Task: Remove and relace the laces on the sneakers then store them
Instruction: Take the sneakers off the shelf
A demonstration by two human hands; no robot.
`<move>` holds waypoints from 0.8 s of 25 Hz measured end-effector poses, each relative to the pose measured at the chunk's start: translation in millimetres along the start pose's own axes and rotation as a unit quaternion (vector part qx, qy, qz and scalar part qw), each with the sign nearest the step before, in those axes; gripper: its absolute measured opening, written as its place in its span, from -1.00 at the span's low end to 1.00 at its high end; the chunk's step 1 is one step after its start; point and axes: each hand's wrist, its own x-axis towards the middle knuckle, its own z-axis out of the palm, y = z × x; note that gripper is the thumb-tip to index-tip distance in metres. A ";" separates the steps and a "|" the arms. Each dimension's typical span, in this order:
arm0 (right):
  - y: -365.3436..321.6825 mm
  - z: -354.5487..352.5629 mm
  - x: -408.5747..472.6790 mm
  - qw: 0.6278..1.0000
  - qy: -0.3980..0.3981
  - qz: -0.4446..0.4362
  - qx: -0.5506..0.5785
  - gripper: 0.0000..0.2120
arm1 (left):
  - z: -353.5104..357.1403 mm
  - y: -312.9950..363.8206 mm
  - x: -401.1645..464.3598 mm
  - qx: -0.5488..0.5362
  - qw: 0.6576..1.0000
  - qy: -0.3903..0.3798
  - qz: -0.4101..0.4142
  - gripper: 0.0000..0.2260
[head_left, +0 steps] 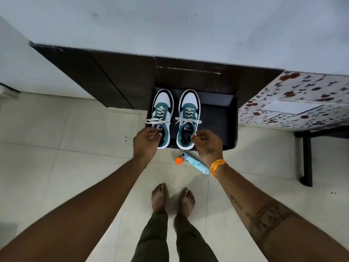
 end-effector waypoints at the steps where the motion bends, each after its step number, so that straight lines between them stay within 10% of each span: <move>1: 9.1 10.1 14.1 1.000 0.008 0.013 0.002 -0.83 | 8.5 -10.2 15.3 0.000 1.000 0.018 -0.005 -0.90; 20: 73.6 54.5 55.3 0.988 0.139 -0.023 -0.068 -0.84 | 42.7 -72.6 37.7 0.041 0.988 0.144 0.034 -0.86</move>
